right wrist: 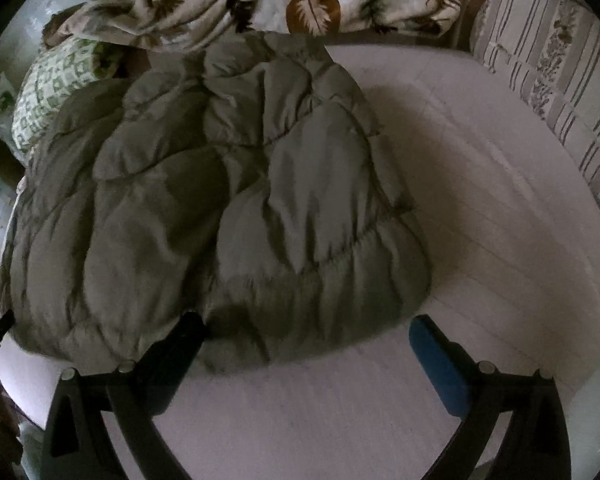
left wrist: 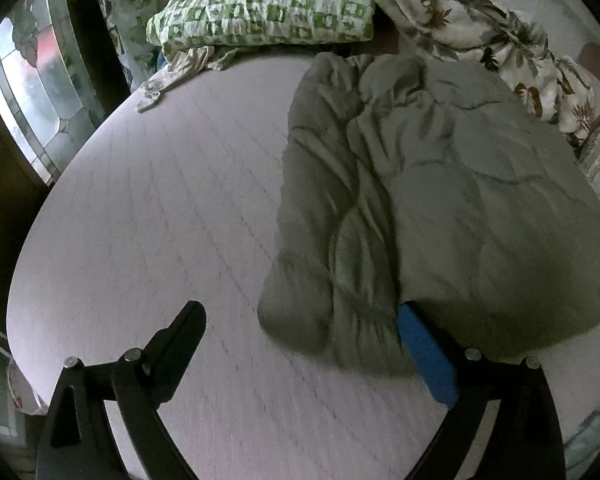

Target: Fold large clothes

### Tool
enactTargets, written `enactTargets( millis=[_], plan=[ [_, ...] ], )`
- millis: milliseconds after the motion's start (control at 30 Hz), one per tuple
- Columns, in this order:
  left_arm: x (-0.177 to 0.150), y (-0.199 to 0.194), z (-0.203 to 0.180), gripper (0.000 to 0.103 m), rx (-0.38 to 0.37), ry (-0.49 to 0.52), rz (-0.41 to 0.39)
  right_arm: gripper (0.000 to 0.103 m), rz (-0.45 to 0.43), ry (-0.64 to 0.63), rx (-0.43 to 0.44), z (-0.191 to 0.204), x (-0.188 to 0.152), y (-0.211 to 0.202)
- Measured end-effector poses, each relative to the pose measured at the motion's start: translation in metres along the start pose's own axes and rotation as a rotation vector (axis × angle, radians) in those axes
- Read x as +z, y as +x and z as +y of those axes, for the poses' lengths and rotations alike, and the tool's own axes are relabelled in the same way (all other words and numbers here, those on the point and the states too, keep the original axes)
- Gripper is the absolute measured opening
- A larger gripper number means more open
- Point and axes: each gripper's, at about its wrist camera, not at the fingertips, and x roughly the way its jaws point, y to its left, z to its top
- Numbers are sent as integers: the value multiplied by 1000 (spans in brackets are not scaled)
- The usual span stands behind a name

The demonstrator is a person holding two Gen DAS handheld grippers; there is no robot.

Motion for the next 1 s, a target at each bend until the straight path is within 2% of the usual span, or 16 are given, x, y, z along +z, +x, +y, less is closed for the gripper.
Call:
enactTargets(
  millis=[233,500,600,900,1000],
  plan=[
    [-32,-26,-13,97,-14,25,0,103,-14,-2,19,6,-42,-22],
    [-78,-33,-32,97,-89,20,86,103,-19,-34,-20,12,-95,-24],
    [-92,-37,-41,97,-86,47,103,103,-26,-50,-15,14,-116,-29],
    [-127,-79,-62,97,-57,107,36,103,-95,-27,34,19,-164,-60],
    [-135,-100,-67,97,-18,112,-7,103,-115,-24,38,25,-178,-71]
  ],
)
